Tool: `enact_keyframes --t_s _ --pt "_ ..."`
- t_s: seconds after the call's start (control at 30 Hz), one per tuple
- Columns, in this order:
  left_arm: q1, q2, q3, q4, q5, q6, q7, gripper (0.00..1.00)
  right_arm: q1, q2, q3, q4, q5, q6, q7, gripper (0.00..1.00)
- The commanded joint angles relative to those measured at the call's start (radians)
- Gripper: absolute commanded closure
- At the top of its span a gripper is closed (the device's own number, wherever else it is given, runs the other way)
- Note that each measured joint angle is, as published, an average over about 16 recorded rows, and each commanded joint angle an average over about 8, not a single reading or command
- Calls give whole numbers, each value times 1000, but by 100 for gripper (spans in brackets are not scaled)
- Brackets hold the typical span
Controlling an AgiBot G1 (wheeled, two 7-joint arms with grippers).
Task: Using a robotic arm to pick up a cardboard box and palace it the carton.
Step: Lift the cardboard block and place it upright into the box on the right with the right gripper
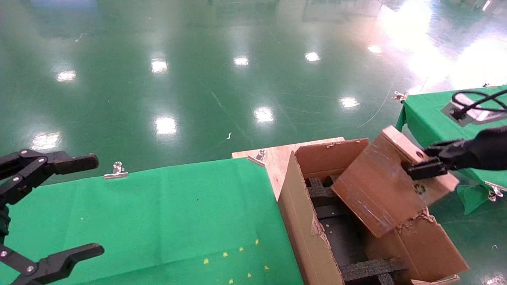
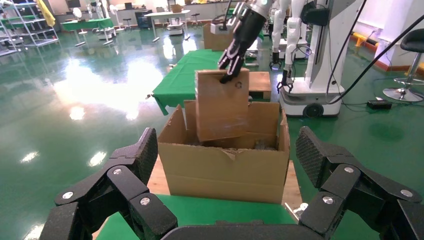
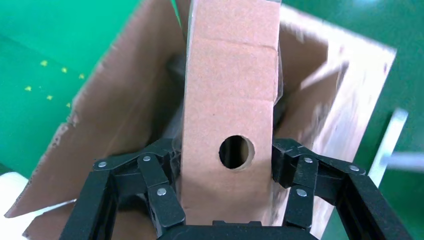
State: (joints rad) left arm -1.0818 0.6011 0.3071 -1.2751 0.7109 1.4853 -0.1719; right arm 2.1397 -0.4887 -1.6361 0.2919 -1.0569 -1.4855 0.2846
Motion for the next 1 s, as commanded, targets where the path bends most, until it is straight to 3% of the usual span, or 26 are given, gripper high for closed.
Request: enact_keyframes --t_s 0.03,0.37,0.77,1.0 --pt "0 0 0 0 0 0 0 0 -4 6 -9 11 -11 13 57 100" --pt "0 0 0 0 0 0 0 0 -20 54 -50 168 -75 109 294 100" --pt "0 0 0 0 -1 0 0 0 -22 59 -54 186 -81 126 321 100" --pt "0 0 1 1 -1 0 1 0 -56 42 -60 194 -86 217 395 100"
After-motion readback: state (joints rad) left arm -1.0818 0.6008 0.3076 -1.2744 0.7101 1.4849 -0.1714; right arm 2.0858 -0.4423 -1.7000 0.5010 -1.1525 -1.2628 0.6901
